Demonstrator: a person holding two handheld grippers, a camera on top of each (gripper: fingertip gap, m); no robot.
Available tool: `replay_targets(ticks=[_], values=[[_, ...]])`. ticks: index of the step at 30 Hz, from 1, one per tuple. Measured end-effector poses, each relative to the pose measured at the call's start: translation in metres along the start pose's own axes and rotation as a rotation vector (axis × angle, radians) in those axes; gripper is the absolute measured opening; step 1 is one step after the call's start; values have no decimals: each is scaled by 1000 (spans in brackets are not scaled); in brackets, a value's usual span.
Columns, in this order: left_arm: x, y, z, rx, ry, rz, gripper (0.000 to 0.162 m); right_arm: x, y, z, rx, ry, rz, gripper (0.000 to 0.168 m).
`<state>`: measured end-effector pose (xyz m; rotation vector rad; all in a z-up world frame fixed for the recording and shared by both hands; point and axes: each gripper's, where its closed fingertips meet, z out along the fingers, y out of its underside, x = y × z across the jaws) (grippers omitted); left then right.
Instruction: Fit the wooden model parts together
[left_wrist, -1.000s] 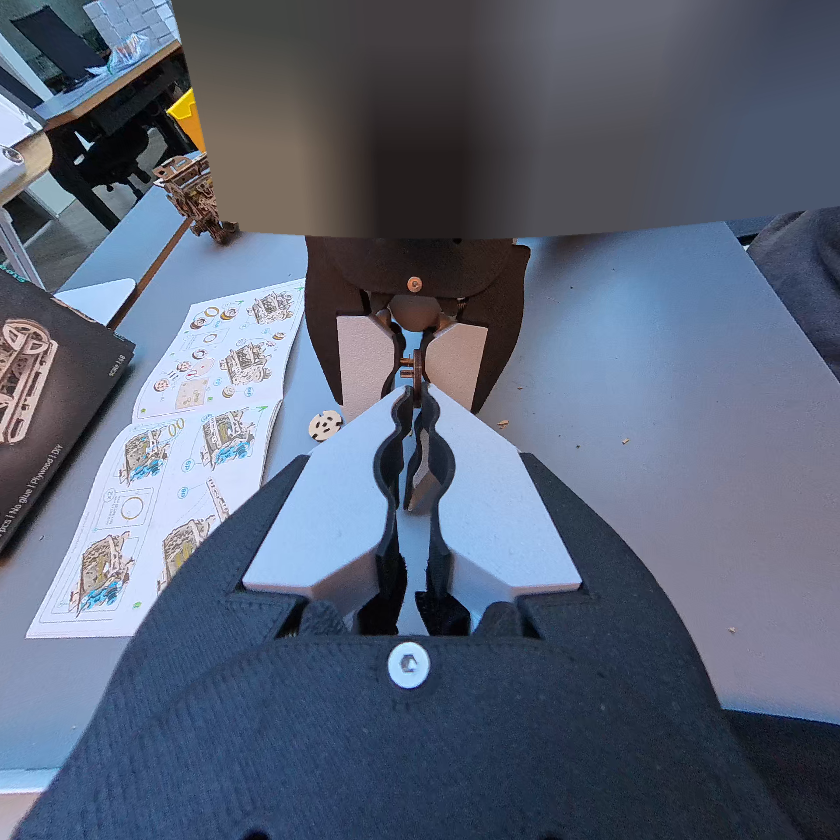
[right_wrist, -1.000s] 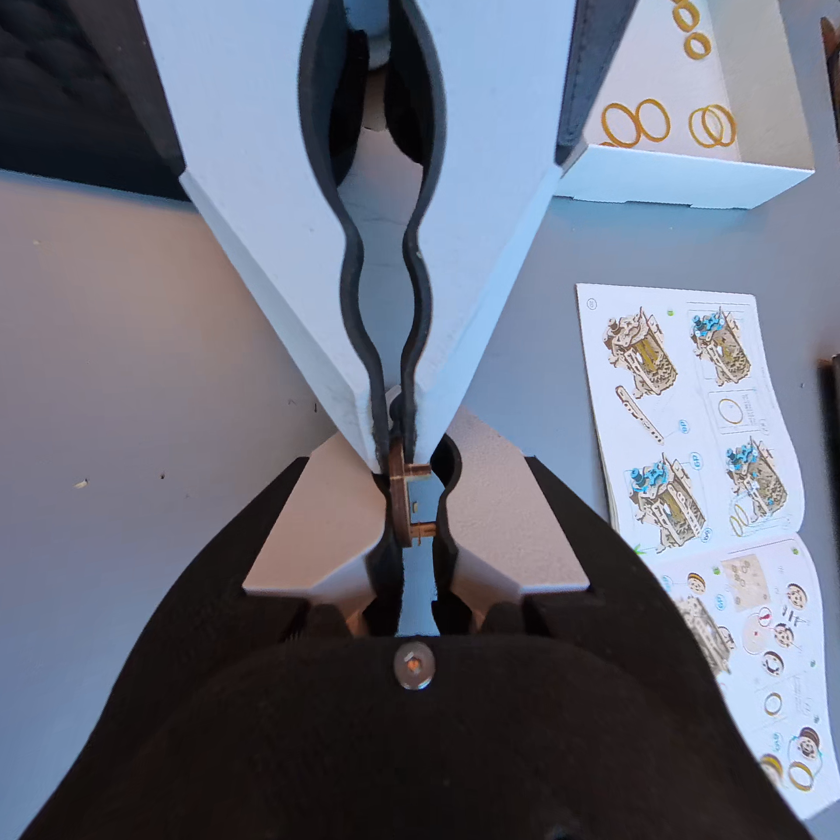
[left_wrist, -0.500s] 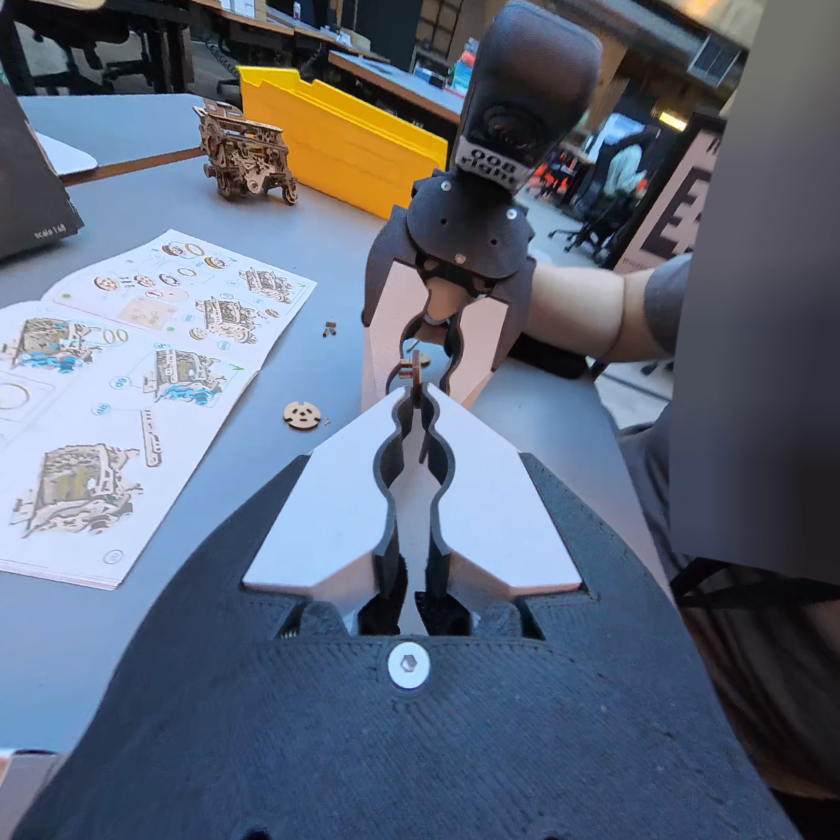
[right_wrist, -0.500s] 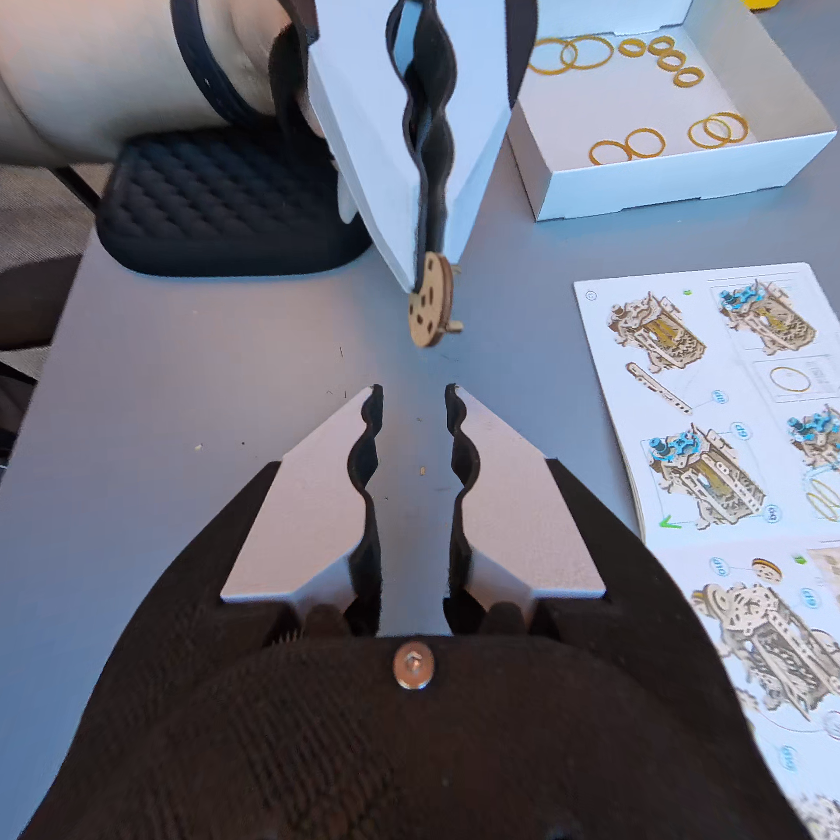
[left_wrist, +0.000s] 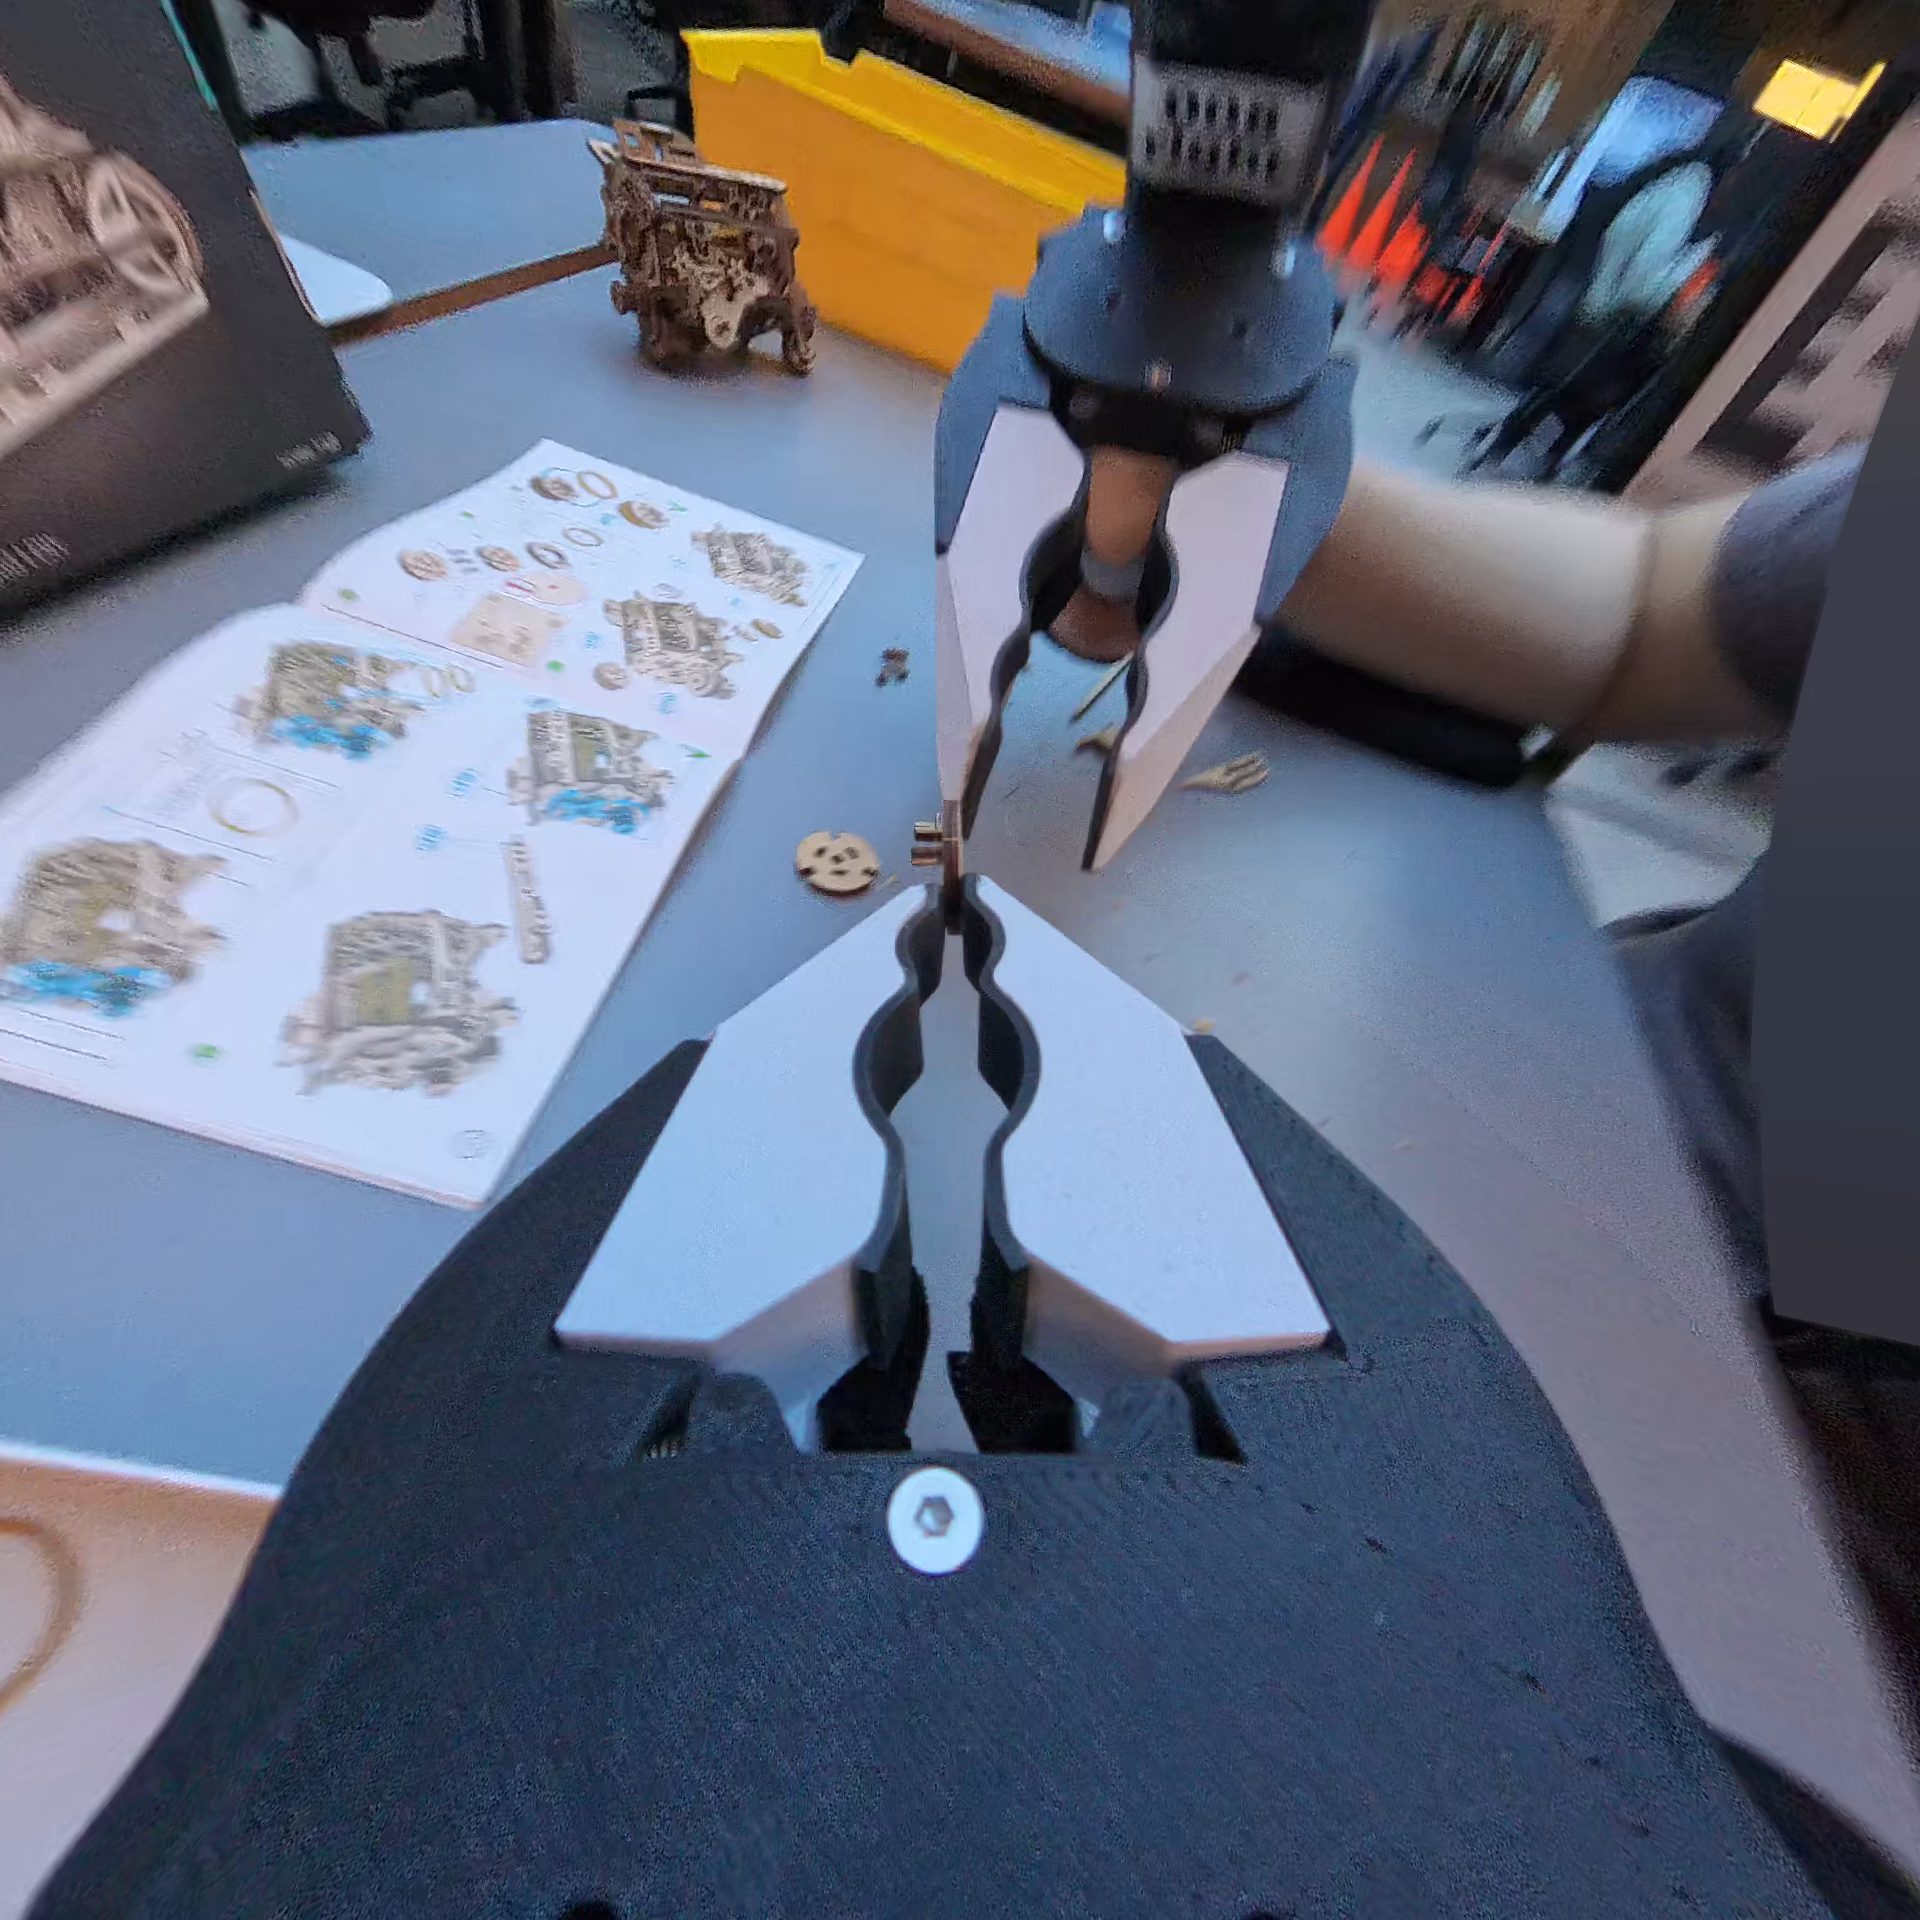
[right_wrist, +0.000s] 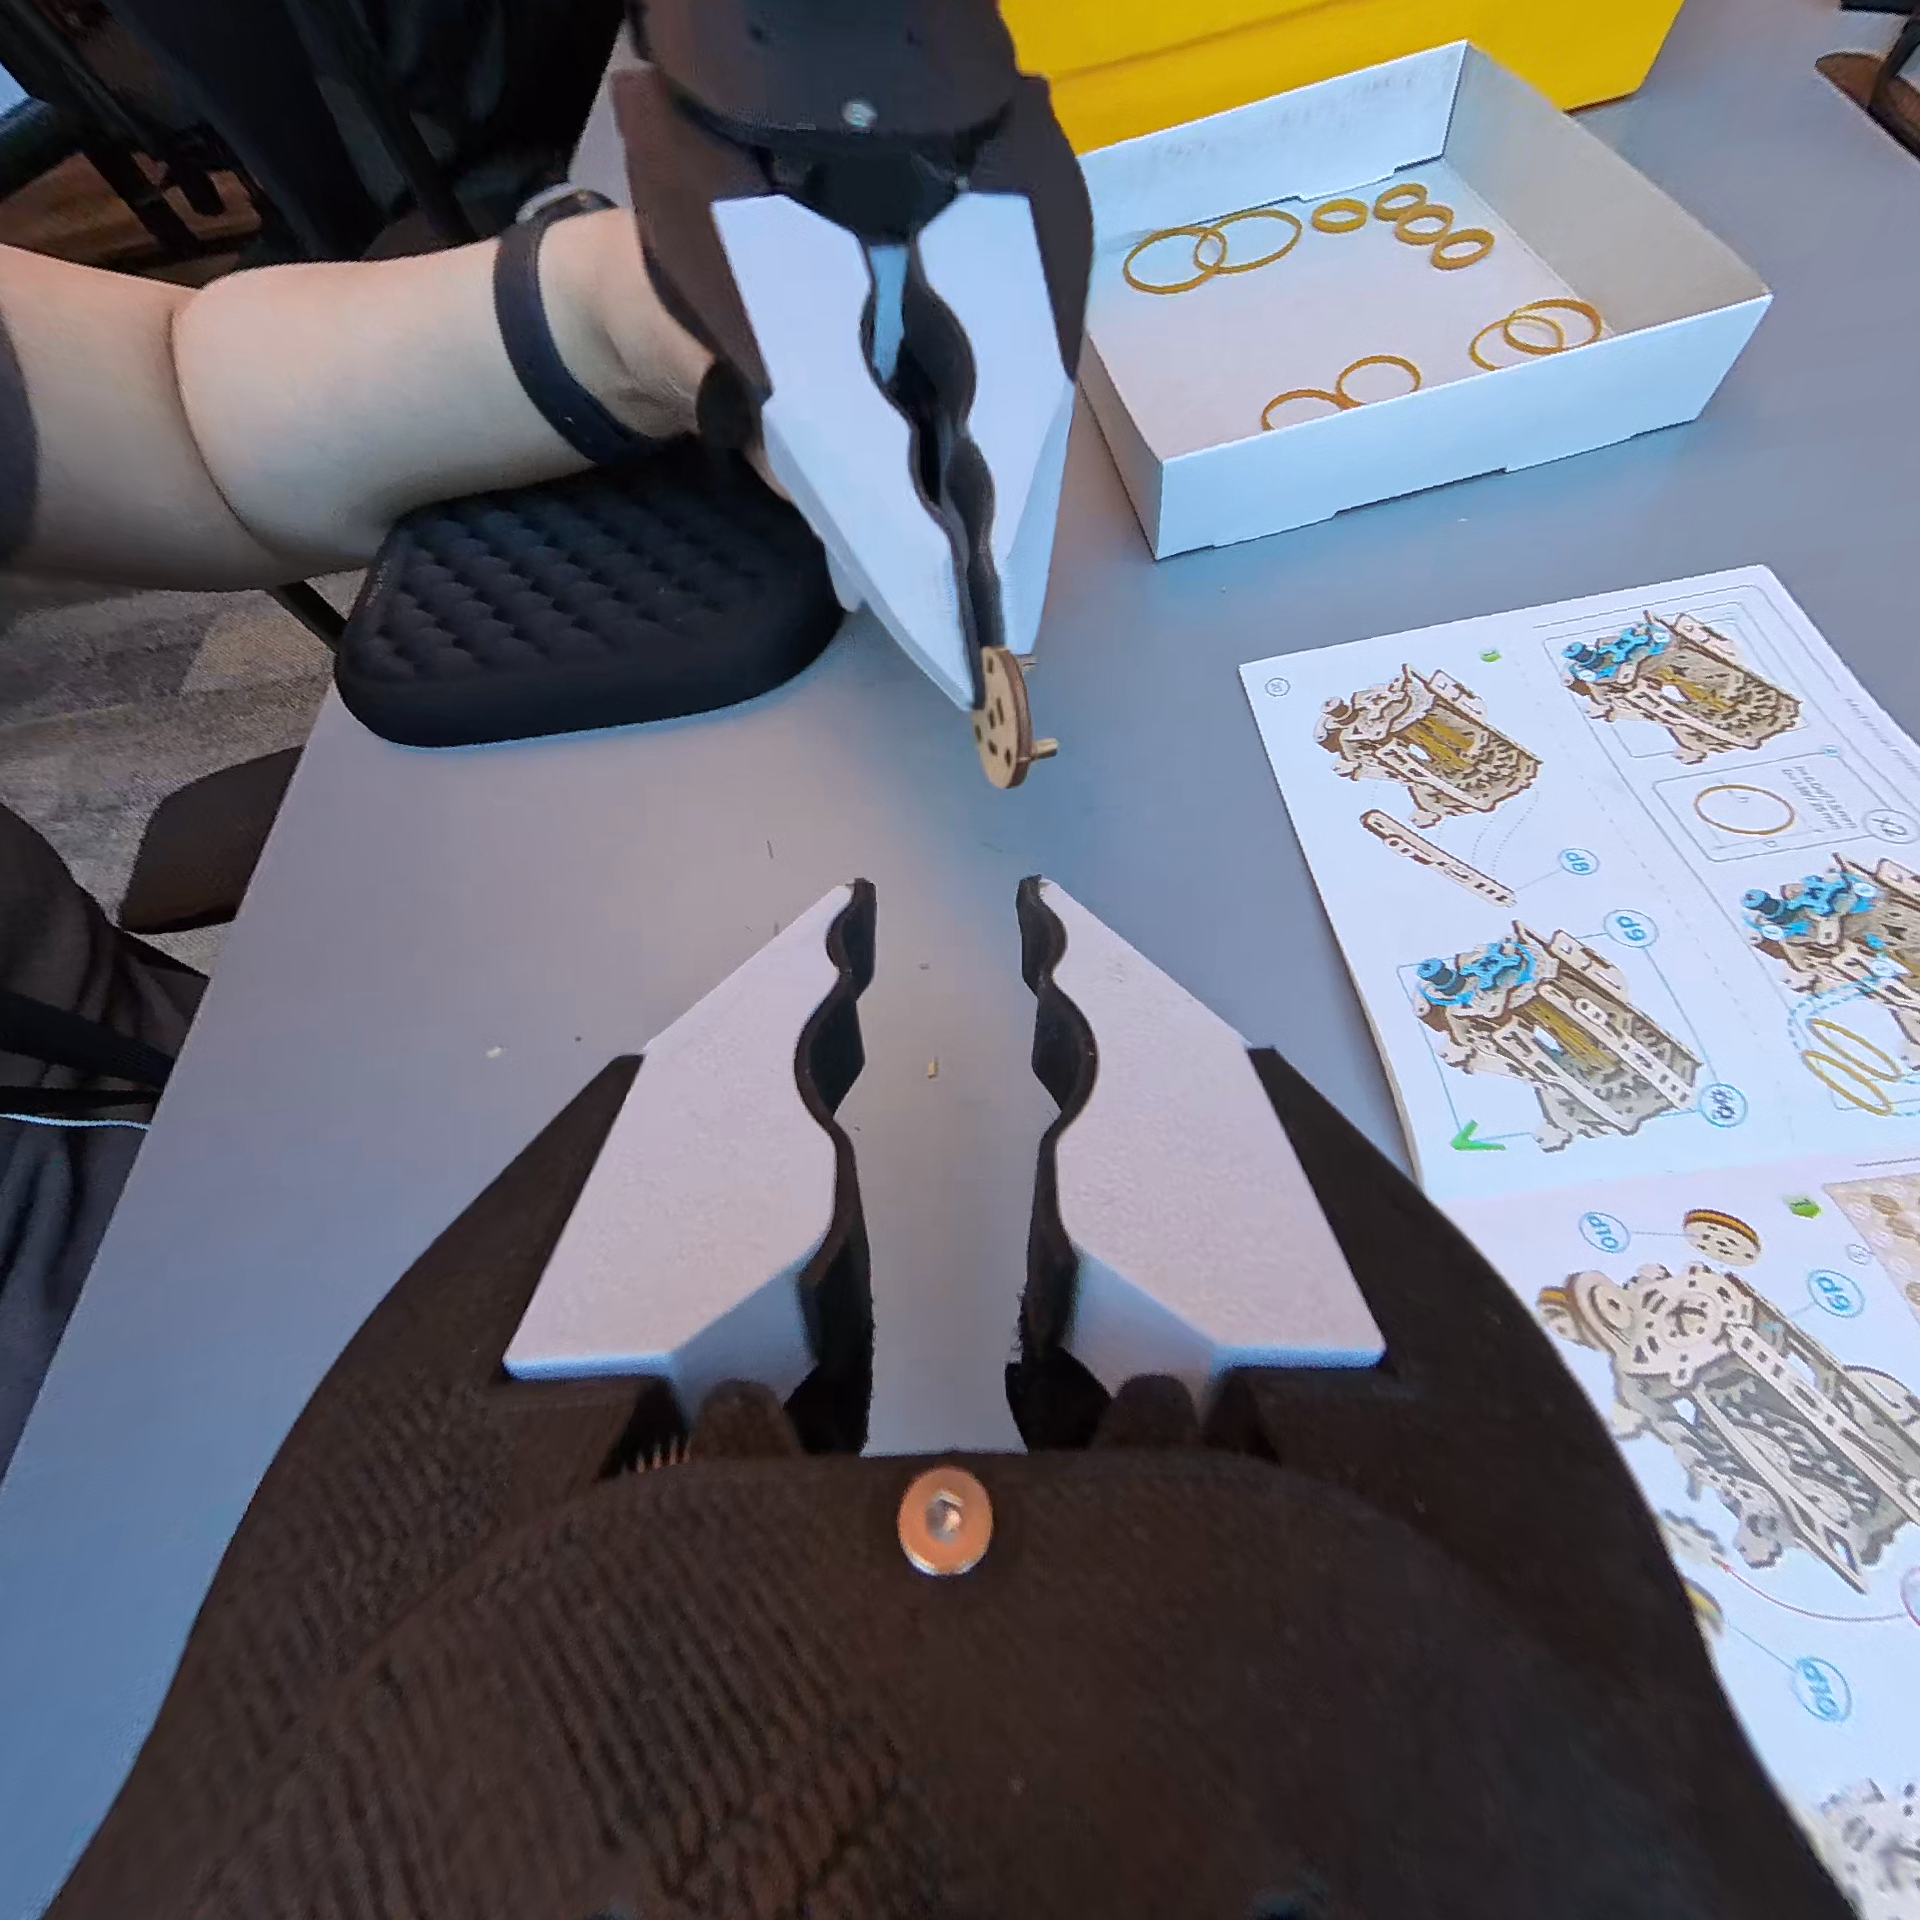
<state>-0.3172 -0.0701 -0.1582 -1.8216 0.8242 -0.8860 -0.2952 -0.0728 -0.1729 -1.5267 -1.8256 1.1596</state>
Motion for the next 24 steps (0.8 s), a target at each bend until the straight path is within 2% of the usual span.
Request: replay_targets(ticks=[3,5,7,9,11,14,15,17,22,24], values=[[-8,27,3,-179,-171,487,1,9,9,1,-34,39,-17,27],[-10,30,5,-204,-264,734,1,10,14,4,-48,38,-6,27],[-5,39,7,-255,-257,877,1,10,16,6,-55,38,-4,28],[-1,47,8,-291,-238,935,1,10,19,10,-66,34,-3,28],[1,54,9,-330,-217,946,2,10,24,13,-86,29,-1,28],[7,67,13,-387,-165,884,21,9,27,17,-101,21,1,28],[8,67,14,-393,-156,846,19,8,28,18,-104,20,1,28],[13,61,14,-355,-134,794,29,9,30,19,-114,24,-5,28],[11,48,6,-284,-102,562,30,10,26,26,-109,73,-56,21],[12,49,6,-287,-66,461,29,4,23,32,-111,52,-80,12]])
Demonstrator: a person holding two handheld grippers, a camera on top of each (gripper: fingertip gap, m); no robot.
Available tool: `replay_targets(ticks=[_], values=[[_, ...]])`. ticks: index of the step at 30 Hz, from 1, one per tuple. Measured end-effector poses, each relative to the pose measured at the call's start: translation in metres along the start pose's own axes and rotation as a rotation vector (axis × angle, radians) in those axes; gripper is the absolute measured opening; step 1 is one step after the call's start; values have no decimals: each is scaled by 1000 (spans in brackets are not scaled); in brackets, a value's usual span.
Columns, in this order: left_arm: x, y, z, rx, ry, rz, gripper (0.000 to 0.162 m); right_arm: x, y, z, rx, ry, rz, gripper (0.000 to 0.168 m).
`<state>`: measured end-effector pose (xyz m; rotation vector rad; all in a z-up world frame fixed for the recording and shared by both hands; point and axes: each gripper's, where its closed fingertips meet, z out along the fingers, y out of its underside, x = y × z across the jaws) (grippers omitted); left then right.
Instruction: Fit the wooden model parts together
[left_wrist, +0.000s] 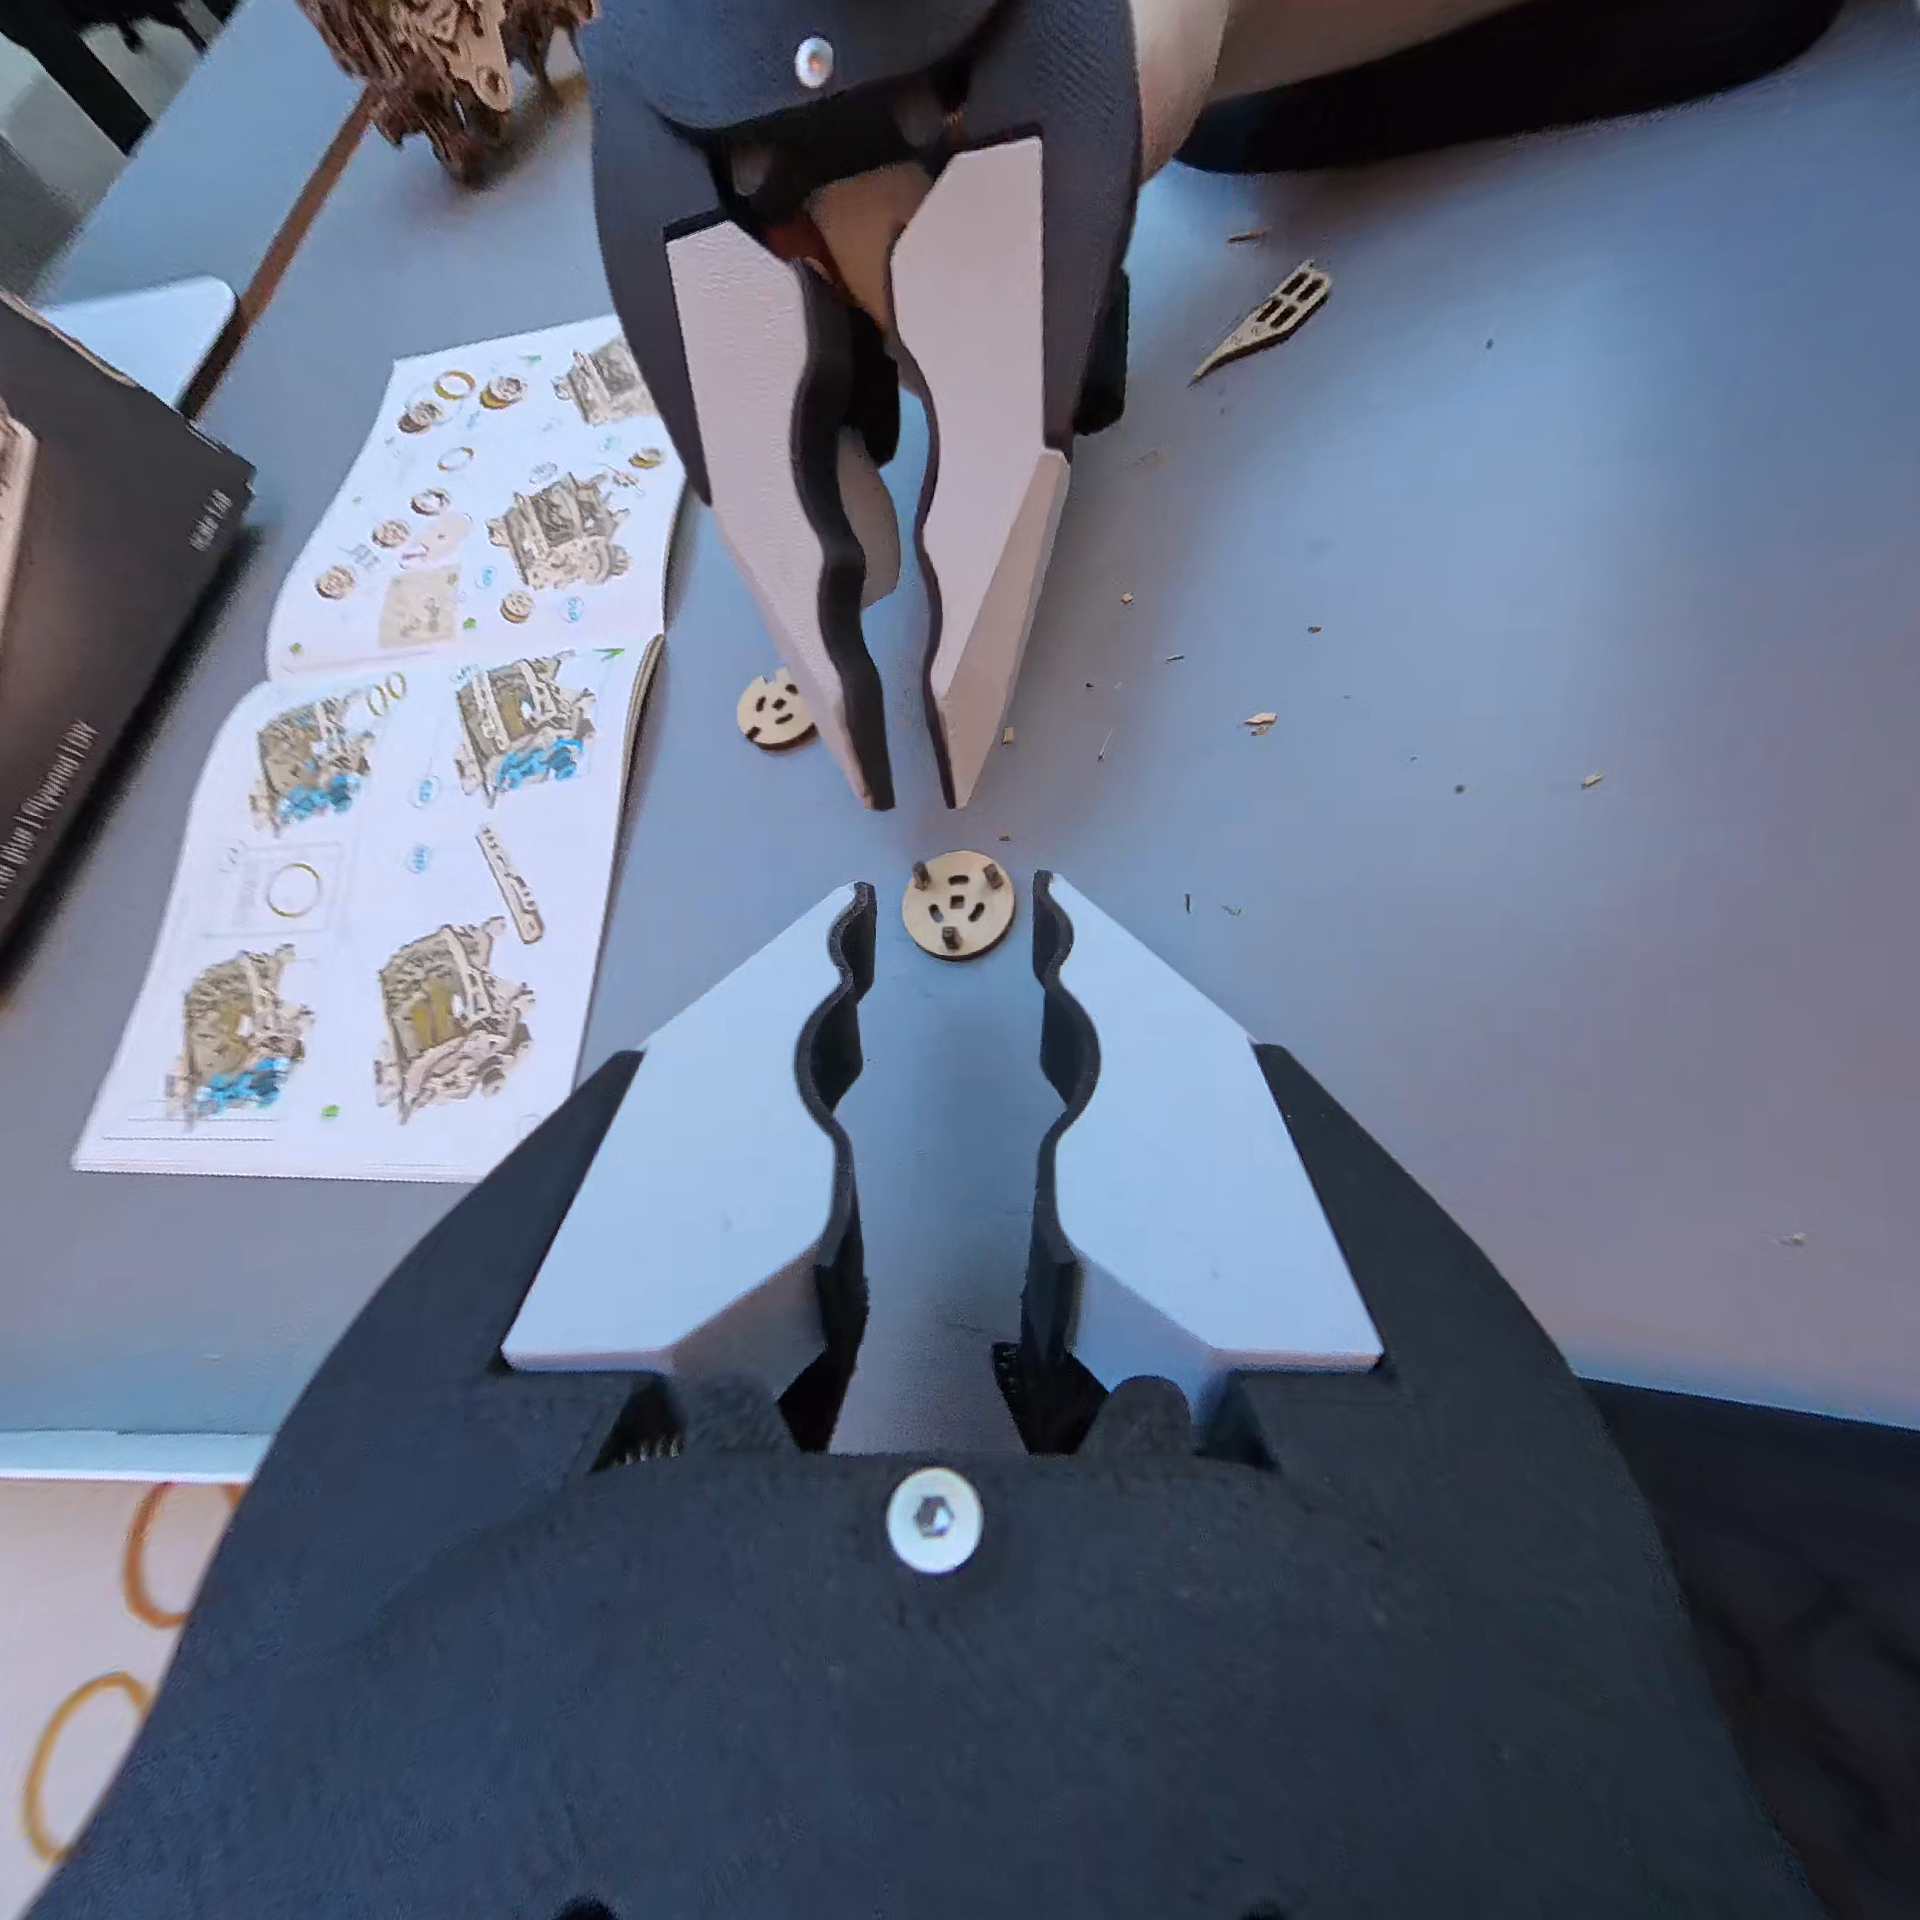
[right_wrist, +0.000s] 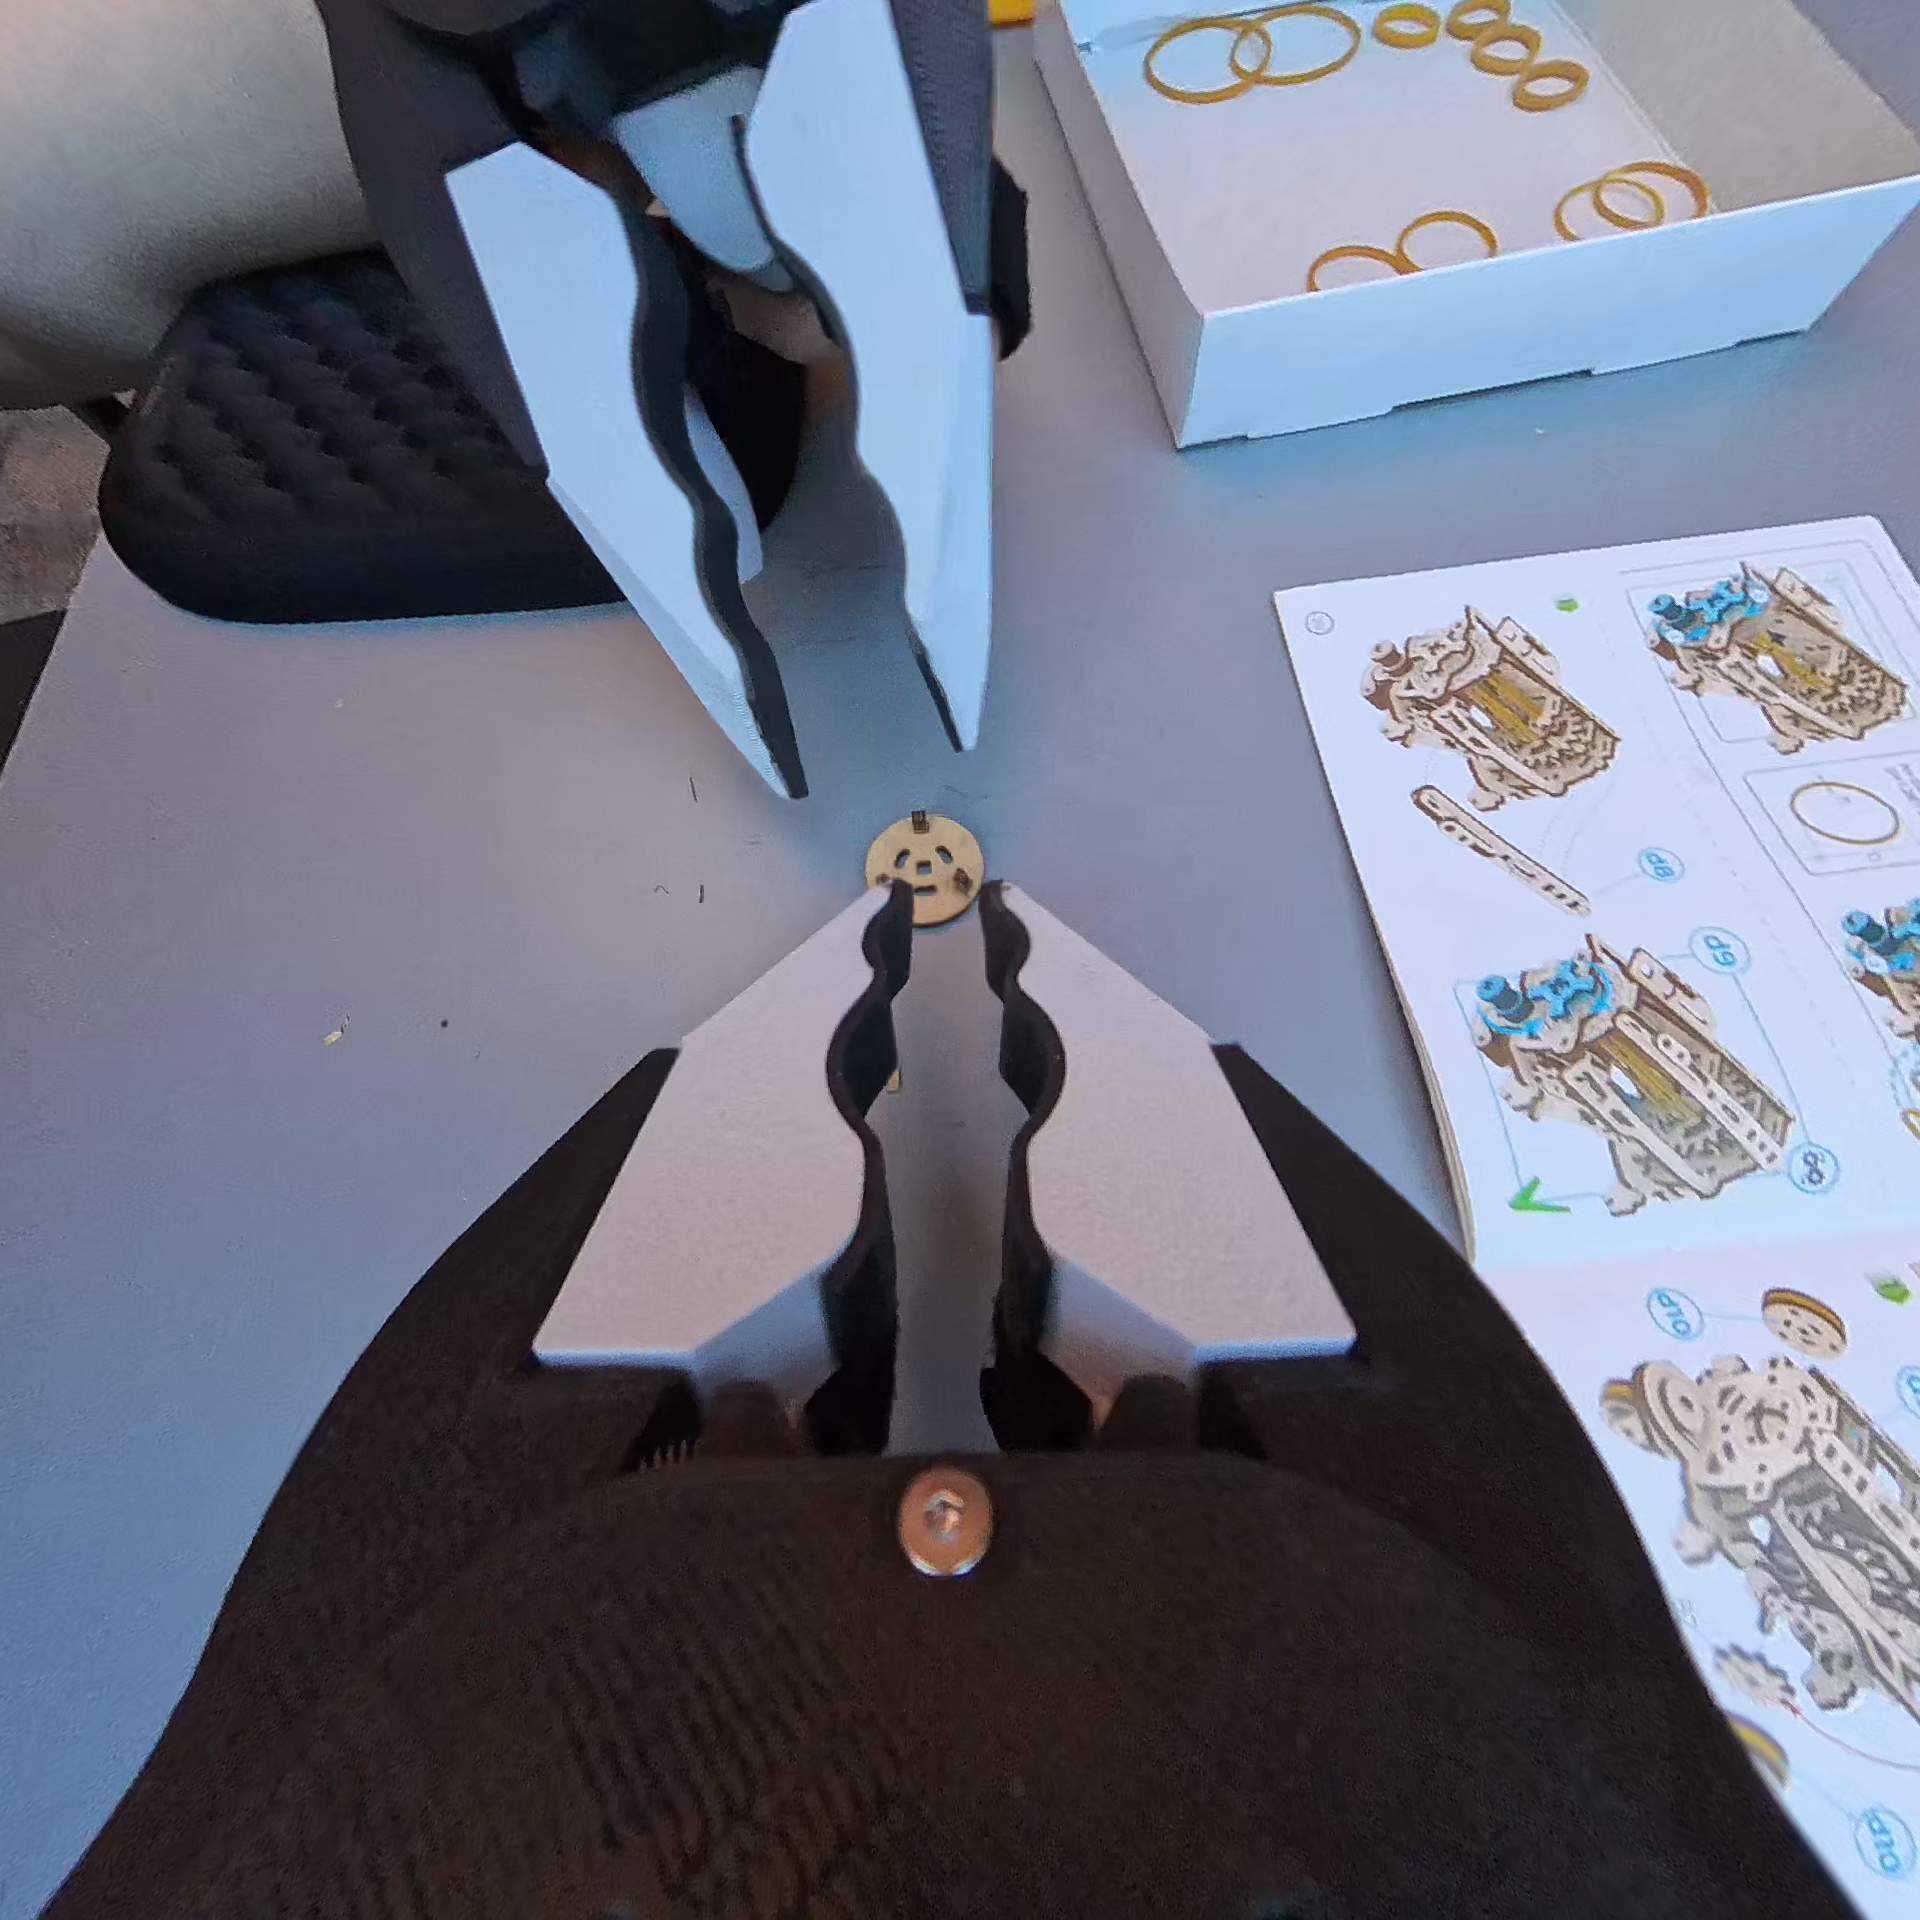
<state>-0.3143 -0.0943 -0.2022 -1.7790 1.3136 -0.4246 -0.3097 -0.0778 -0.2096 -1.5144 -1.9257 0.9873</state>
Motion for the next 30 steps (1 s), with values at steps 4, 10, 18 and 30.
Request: replay_targets(ticks=[4,10,18,30], values=[[-3,2,6,-15,17,-104,26,1,1,8,-41,17,-58,8],[1,15,20,-102,8,-81,23,6,11,12,-98,56,-172,7],[2,16,20,-83,30,-91,24,3,7,11,-95,8,-170,5],[22,11,18,-47,120,37,23,-16,13,12,-143,-125,-178,5]])
